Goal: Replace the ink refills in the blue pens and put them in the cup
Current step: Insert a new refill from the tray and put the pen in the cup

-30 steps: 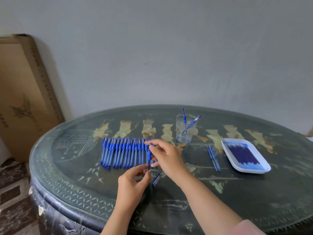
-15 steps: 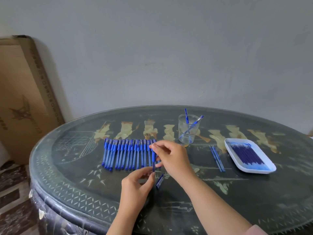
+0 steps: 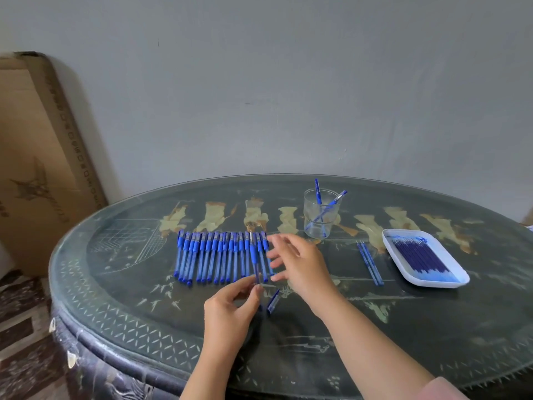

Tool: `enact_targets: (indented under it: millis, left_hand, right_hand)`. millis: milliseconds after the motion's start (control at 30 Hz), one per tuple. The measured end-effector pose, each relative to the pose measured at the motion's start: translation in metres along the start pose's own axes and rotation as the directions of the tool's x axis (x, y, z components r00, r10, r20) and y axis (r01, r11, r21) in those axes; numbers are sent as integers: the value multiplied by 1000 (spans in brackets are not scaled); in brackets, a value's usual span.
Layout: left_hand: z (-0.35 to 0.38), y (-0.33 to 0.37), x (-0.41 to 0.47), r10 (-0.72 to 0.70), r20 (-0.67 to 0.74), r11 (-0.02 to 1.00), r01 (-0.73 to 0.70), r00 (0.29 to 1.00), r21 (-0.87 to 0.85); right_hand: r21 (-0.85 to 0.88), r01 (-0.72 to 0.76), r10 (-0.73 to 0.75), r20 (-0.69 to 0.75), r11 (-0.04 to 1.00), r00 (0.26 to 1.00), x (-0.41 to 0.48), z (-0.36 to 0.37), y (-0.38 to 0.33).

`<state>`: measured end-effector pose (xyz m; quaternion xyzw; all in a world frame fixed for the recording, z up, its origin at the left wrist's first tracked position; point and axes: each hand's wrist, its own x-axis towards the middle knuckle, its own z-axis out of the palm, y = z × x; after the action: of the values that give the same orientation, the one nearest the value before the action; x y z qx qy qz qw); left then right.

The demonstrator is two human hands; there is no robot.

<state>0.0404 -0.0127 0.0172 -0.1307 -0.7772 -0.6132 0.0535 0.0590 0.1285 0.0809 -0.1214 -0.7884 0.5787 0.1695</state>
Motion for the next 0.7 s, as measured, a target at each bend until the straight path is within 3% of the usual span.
enact_targets:
  millis: [67,100,167,233,300,367,433,500,567,633,700]
  left_hand:
    - [0,0,0,-28,0,999,28,1000,-33]
    - [0,0,0,-26,3,999,26,1000,-30]
    - [0,0,0,-21,14,1000,22,1000,-23]
    - [0,2,0,-29,23,999,30,999,-35]
    - [0,2,0,-33,24,999,34,999,-43]
    - [1,3,-1,-38,26,998,39,999,-50]
    - [1,3,-1,-45,23,997,46,999,-63]
    - [1,3,-1,-46,19,996,47,999,-75]
    - [2,3,-2,-49,22,996,50,999,-77]
    - [3,2,-2,-49,26,996,50,998,-68]
    - [3,1,-2,-43,43,998,45,998,-53]
  right_hand:
    - [-268,52,-48,21,962,999,-4,-8,14]
    - [-426,102,-69,93,899,993,-7,-12,22]
    - [-585,214,-49,285,782,957,-13,-16,35]
    - [-619,295,-23,408,728,913,-17,-17,44]
    - [-632,355,-55,443,689,895,-19,-16,47]
    - [-646,368,-94,417,669,904,-21,-16,48]
    - [-630,307,-117,325,713,938,-21,-16,48]
    - [-487,128,-77,125,864,989,-19,-18,42]
    - [-141,-70,62,-64,987,996,-13,-22,30]
    - [284,-149,178,-79,947,981,-8,-24,11]
    - [511,-137,188,-49,849,981,-4,-23,-6]
